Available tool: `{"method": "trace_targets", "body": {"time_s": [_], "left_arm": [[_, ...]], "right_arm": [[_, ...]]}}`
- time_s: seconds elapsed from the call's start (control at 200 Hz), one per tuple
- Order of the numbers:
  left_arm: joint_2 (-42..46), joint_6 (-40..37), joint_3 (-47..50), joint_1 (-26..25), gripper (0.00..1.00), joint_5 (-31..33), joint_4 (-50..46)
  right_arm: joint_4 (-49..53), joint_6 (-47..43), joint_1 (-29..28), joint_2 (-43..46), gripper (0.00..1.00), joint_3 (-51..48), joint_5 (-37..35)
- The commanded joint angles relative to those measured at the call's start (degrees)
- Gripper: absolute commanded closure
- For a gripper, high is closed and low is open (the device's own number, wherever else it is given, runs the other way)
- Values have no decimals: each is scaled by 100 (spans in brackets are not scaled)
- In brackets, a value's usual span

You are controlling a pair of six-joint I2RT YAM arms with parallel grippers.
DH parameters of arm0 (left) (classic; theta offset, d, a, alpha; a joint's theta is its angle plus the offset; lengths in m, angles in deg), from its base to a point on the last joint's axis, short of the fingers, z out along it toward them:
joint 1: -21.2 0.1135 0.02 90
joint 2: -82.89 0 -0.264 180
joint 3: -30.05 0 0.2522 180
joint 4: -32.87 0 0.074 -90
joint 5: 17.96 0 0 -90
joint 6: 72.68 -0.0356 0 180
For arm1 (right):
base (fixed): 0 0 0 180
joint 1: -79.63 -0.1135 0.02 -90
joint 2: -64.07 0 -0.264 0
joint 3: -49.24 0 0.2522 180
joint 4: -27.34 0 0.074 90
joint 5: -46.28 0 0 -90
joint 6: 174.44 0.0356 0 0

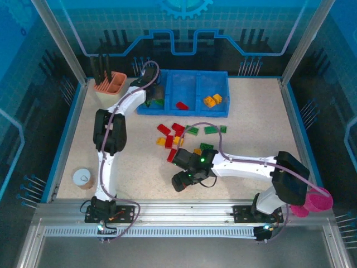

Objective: Sort the legos into containers by color
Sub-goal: Place the lego in the container, then pick up the lego from the bottom-center of the table.

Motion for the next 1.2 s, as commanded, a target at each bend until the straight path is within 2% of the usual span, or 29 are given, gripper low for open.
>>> {"method": "trace_targets", "body": {"time_s": [0.0,0.3,0.56,0.66,0.811,0.886,0.991,1.071,1.196], "left_arm": [[843,-40,261,-134,29,-236,400],[1940,131,783,-263,28,-663,669],[2672,117,1125,-433,28,-679,569],[2997,222,1438,-441,28,-618,523],[3531,193,1913,-441,28,-572,382],[3876,70,2146,-441,25,-519,250],[4578,-133,2736,-424,19,-520,246],[5158,-316,3159,-398,16,-469,104],[5975,-529,3725,-255,15,-251,-277]], "right_arm": [[-91,-24,-121,-248,13,137,187],[-310,-121,-146,-705,22,83,151],[-428,-112,-140,-1001,28,115,104],[-414,-79,-131,-1100,37,143,67],[-251,-51,-131,-1173,59,183,49],[-114,-191,-99,-1050,64,194,29],[485,-688,208,-684,67,491,-154],[815,-1188,666,-317,68,805,-273],[613,-1957,1589,-148,69,1414,-271]]}}
